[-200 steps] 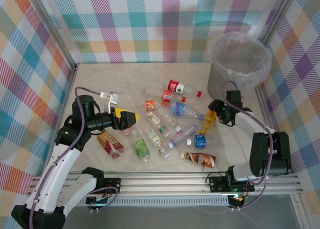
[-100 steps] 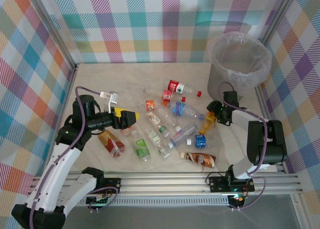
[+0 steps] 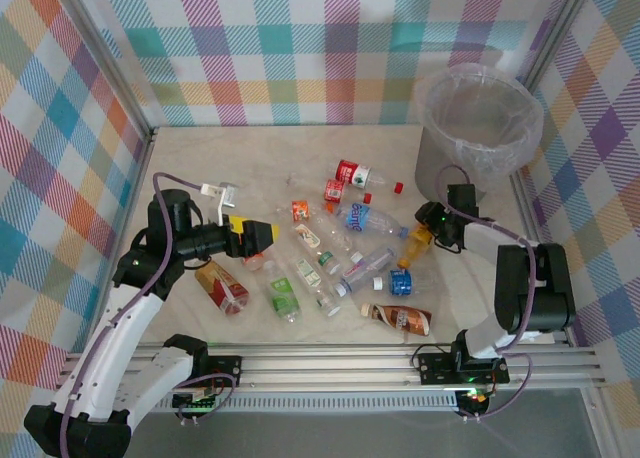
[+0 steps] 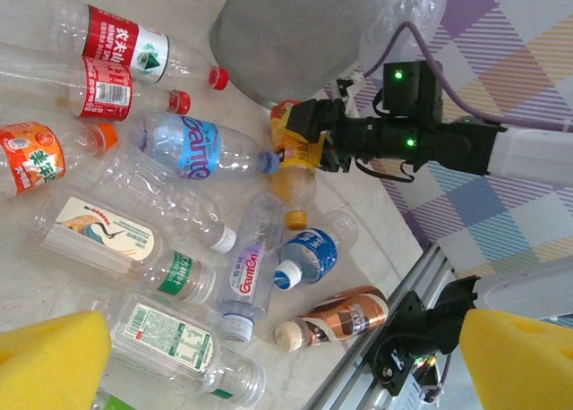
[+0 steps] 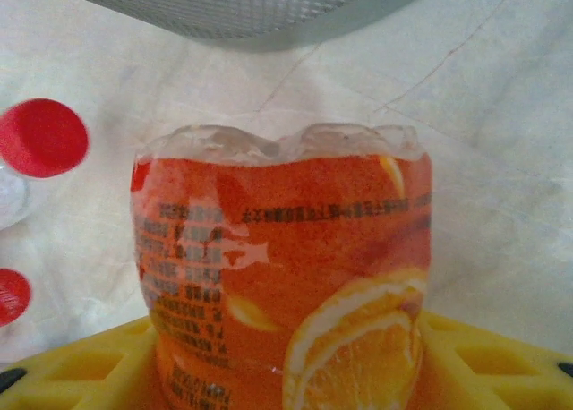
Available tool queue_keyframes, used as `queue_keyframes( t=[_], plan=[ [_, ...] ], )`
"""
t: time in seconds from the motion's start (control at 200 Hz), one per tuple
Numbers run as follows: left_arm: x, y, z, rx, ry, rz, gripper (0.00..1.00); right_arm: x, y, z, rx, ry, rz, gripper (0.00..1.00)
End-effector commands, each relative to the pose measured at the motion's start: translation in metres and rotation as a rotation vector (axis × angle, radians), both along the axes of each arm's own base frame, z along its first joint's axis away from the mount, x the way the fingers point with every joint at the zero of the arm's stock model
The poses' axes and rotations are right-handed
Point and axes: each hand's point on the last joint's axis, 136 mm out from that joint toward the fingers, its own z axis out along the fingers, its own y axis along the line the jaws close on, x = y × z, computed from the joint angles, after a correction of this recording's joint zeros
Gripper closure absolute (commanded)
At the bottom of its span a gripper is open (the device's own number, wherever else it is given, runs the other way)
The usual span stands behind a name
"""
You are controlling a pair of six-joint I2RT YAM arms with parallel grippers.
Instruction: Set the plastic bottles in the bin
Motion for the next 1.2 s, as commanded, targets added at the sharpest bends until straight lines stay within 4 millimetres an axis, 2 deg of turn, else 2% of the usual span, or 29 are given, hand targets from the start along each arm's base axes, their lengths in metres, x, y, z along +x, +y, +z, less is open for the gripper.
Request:
queue_keyframes(
  t=[0.0,0.22,0.49,0.665,0.86,1.08,1.195],
  plan=[
    [0.001,-0.002,0.0,0.008,-0.007,-0.01,0.0,0.007,0.002,0.033,-0.005,-0.114,0.012,0.41],
    [0.004,-0.007,0.002,-0.005,0.022,-0.022,0.0,-0.001,0.005,0.076,-0.007,-0.203,0.046,0.42],
    [0.002,-0.029,0.005,0.021,0.025,-0.066,0.0,-0.022,0.031,0.129,0.002,-0.314,0.147,0.42],
    [0.0,-0.036,0.002,0.037,0.027,-0.098,0.0,-0.032,0.038,0.157,-0.023,-0.372,0.19,0.42],
    [-0.011,-0.039,0.011,0.033,-0.025,-0.156,0.0,-0.037,0.044,0.215,-0.085,-0.509,0.266,0.42],
    [-0.007,-0.035,0.012,0.029,-0.059,-0.111,0.0,-0.036,0.047,0.289,-0.171,-0.668,0.331,0.4],
    [-0.005,-0.03,0.027,0.006,-0.147,-0.069,0.0,-0.032,0.042,0.321,-0.237,-0.733,0.33,0.4]
  ],
)
